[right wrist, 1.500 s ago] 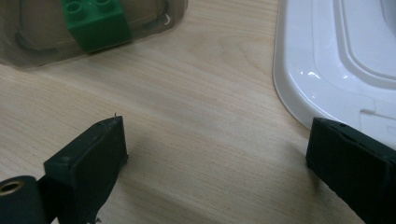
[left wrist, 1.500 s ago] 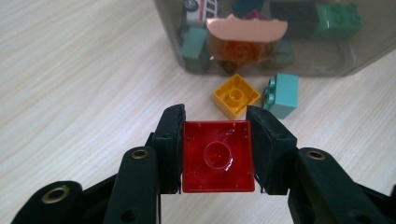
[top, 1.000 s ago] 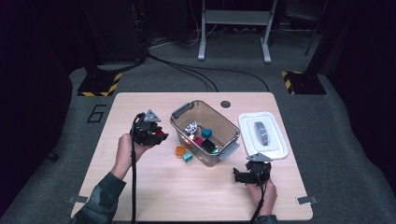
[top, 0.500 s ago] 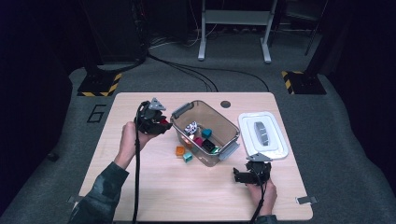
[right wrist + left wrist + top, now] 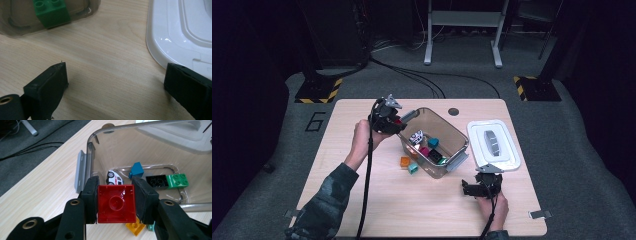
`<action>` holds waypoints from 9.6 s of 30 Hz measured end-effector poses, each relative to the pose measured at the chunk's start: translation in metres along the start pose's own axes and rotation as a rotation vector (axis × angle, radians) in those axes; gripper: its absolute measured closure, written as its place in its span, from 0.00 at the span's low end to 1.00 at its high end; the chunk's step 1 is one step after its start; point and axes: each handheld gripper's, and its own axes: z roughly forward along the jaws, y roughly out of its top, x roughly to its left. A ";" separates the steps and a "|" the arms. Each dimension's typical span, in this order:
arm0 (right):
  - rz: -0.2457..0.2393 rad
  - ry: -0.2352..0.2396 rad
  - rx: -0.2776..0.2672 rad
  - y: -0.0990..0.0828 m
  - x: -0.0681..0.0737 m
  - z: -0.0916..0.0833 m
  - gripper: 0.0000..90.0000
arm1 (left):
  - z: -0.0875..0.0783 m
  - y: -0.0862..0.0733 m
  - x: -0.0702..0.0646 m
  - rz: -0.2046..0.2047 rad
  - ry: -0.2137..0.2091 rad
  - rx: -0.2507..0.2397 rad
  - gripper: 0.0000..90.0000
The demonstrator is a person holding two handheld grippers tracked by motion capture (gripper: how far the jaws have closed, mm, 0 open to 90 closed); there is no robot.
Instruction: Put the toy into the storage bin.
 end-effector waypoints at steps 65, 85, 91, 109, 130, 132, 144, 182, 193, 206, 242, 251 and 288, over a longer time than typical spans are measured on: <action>-0.001 0.000 -0.001 0.000 0.000 0.000 0.05 | 0.003 -0.059 -0.019 -0.044 -0.043 0.027 0.17; 0.000 -0.001 -0.001 0.000 0.000 0.000 0.05 | 0.037 -0.115 -0.046 -0.070 -0.085 0.034 0.16; -0.002 0.000 -0.002 0.000 0.000 0.000 0.05 | 0.048 -0.119 -0.057 -0.069 -0.084 0.017 0.17; -0.001 0.000 -0.002 0.000 0.000 0.000 0.05 | 0.067 -0.115 -0.081 -0.005 -0.091 0.007 0.52; -0.001 0.000 -0.001 0.000 0.000 0.000 0.05 | 0.074 -0.123 -0.083 0.020 -0.077 0.042 0.79; -0.001 0.000 -0.001 0.000 0.000 0.000 0.05 | 0.072 -0.124 -0.082 0.016 -0.082 0.041 0.79; -0.001 0.000 -0.002 0.000 0.000 0.000 0.05 | 0.048 -0.131 -0.073 0.007 -0.086 0.030 0.80; -0.001 -0.001 -0.002 0.000 0.000 0.000 0.05 | -0.035 -0.079 -0.030 0.018 0.018 -0.082 0.80; 0.000 -0.001 -0.001 0.000 0.000 0.000 0.05 | -0.042 -0.045 -0.020 0.035 0.042 -0.132 0.80; -0.001 0.000 -0.001 0.000 0.000 0.000 0.05 | -0.007 -0.008 -0.025 0.060 -0.012 -0.079 0.80; -0.001 0.000 -0.001 0.000 0.000 0.000 0.05 | -0.008 -0.059 -0.027 -0.034 -0.019 -0.072 0.19; 0.000 -0.001 -0.001 0.000 0.000 0.000 0.05 | 0.005 -0.097 -0.030 -0.083 -0.009 -0.087 0.17; -0.001 -0.001 -0.002 0.000 0.000 0.000 0.05 | 0.094 -0.136 -0.050 -0.150 -0.048 -0.027 0.46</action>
